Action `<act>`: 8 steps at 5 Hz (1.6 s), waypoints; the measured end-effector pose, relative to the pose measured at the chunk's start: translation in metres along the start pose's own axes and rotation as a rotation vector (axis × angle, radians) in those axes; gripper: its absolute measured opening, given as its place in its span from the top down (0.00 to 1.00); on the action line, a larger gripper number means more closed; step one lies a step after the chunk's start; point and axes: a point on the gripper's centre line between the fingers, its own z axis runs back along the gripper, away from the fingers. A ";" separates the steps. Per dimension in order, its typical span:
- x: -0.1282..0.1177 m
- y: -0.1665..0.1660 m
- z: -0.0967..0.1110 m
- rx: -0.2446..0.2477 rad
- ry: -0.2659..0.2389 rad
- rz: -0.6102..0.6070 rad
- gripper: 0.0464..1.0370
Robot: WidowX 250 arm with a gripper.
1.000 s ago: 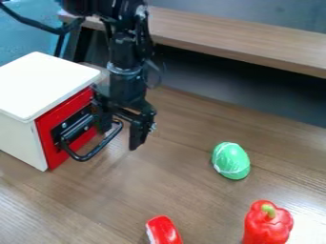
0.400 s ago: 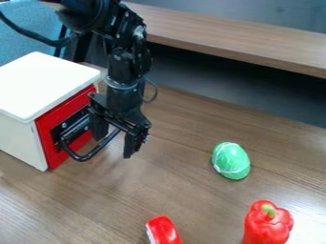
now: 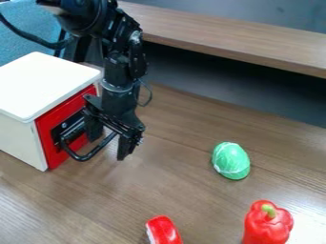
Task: Open the drawer
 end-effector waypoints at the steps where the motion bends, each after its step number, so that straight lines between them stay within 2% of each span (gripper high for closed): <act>1: 0.000 0.005 -0.006 -0.002 0.002 0.004 0.04; 2: -0.004 0.011 -0.017 -0.008 0.024 0.011 0.04; 3: -0.005 0.013 -0.025 -0.031 0.021 0.018 0.04; 5: -0.006 -0.002 -0.032 -0.179 -0.039 -0.062 0.04; 6: -0.005 -0.023 -0.031 -0.223 -0.049 -0.123 0.04; 8: -0.007 -0.074 -0.015 -0.280 -0.074 -0.260 0.04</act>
